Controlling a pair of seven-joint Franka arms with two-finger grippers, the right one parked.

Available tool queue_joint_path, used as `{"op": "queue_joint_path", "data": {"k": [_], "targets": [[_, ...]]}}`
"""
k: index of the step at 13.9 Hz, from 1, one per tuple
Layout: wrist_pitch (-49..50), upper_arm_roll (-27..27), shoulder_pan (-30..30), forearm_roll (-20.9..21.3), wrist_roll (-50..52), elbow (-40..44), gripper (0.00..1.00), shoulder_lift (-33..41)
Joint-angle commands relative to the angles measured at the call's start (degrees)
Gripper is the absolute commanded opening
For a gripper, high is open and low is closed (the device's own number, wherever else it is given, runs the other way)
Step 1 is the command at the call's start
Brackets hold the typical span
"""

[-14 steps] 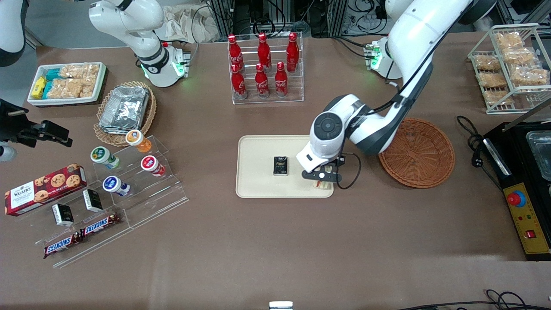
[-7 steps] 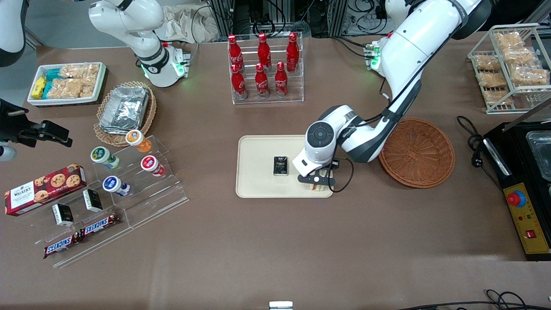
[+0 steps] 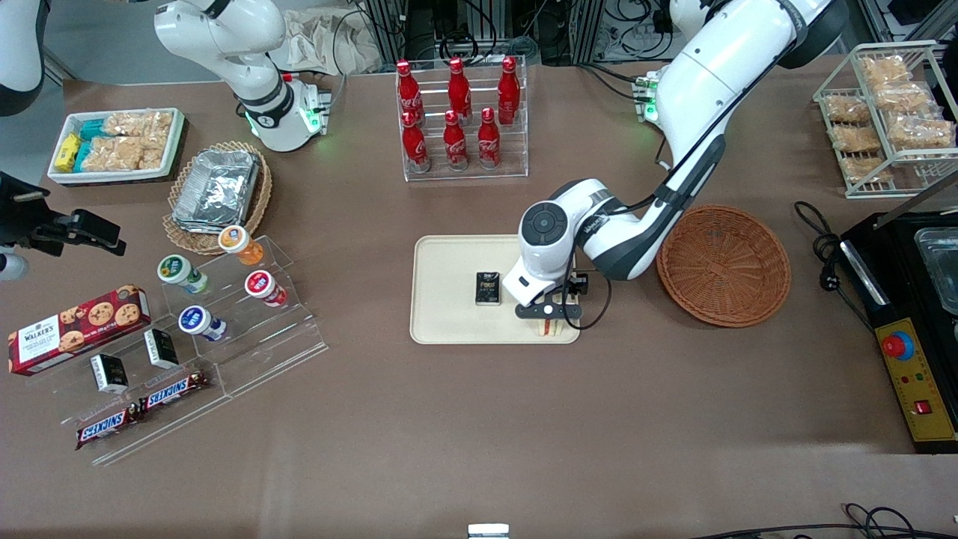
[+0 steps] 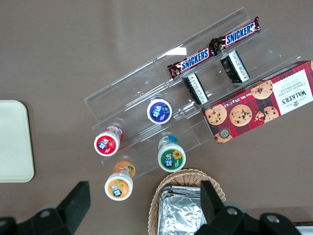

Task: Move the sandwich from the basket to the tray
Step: 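Lower the sandwich onto the tray beside the black packet and release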

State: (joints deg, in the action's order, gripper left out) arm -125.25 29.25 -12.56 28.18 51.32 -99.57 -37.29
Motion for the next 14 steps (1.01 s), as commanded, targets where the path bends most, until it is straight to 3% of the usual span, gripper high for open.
{"op": "queue_joint_path", "data": {"k": [1, 4, 8, 12, 14], "targets": [[0.27, -0.15, -0.27, 0.92, 1.24, 1.39, 1.00, 0.11], [1.32, -0.07, 0.51, -0.57, 2.03, 3.67, 1.00, 2.65], [6.67, 0.02, 3.23, -8.83, 1.33, 7.45, 1.00, 9.15], [19.65, -0.07, 5.43, -14.28, 1.24, 19.03, 1.00, 11.27], [24.24, -0.06, 7.54, -17.09, 1.24, 20.73, 1.00, 13.63]]}}
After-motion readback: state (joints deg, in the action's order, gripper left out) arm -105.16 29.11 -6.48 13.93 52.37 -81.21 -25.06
